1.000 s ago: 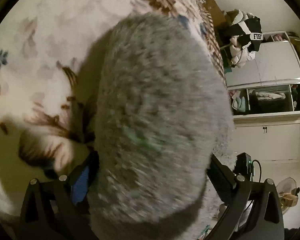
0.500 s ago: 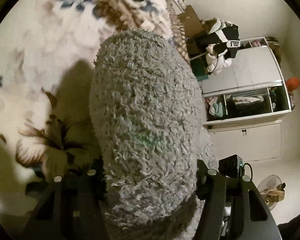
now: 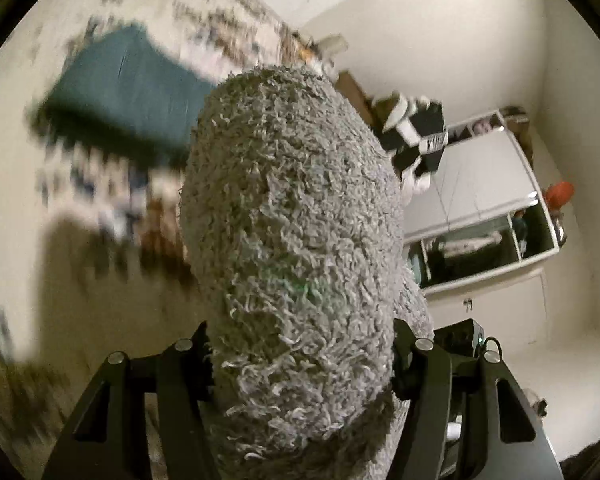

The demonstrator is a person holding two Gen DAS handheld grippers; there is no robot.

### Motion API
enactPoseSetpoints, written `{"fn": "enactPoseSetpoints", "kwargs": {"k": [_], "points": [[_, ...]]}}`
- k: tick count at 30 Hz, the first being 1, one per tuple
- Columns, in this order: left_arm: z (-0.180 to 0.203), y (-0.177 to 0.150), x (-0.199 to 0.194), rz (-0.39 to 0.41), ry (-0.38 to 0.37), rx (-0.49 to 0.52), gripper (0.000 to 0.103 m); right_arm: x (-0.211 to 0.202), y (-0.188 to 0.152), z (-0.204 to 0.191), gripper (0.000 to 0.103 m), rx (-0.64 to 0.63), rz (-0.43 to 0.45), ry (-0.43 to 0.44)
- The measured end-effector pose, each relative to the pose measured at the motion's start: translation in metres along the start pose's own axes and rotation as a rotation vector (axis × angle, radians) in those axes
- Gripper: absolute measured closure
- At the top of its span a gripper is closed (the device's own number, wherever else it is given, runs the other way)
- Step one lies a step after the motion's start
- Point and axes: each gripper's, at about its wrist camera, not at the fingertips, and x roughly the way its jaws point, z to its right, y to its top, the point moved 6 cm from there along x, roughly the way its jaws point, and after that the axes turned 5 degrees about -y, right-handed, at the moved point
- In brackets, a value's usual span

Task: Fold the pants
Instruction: 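Lower the folded blanket onto the blue denim stack and open both grippers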

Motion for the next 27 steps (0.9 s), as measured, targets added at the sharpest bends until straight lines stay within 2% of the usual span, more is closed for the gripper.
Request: {"fn": "enactPoseSetpoints", "kwargs": {"k": [3,6,9,12,15,17,18,21,23,27], "points": [[-0.018,0.083,0.005,0.033,0.0,0.032,0.045,0.051,0.06,-0.052,0.059,-0.026,0.044,0.011],[-0.049,0.164,0.014,0.04,0.015,0.054,0.045,0.102,0.111,-0.085,0.059,-0.036,0.066,0.014],[-0.089,0.222,0.026,0.036,0.037,0.068,0.045,0.167,0.164,-0.108,0.059,-0.033,0.072,0.018],[-0.14,0.262,0.045,0.011,0.076,0.035,0.044,0.231,0.202,-0.119,0.059,-0.034,0.062,-0.004],[-0.191,0.282,0.057,-0.025,0.144,-0.014,0.043,0.282,0.225,-0.115,0.059,-0.036,0.029,-0.053],[-0.222,0.285,0.067,-0.062,0.198,-0.051,0.04,0.301,0.228,-0.103,0.059,-0.032,0.009,-0.092],[-0.229,0.283,0.068,-0.066,0.201,-0.057,0.038,0.31,0.23,-0.098,0.057,-0.024,-0.008,-0.113],[-0.229,0.281,0.063,-0.064,0.246,-0.039,0.022,0.319,0.236,-0.088,0.04,-0.02,-0.042,-0.164],[-0.222,0.281,0.059,-0.062,0.289,-0.016,0.022,0.307,0.235,-0.091,0.019,-0.054,-0.03,-0.229],[-0.204,0.277,0.046,-0.053,0.397,0.078,0.019,0.28,0.233,-0.089,0.018,-0.074,0.011,-0.309]]}}
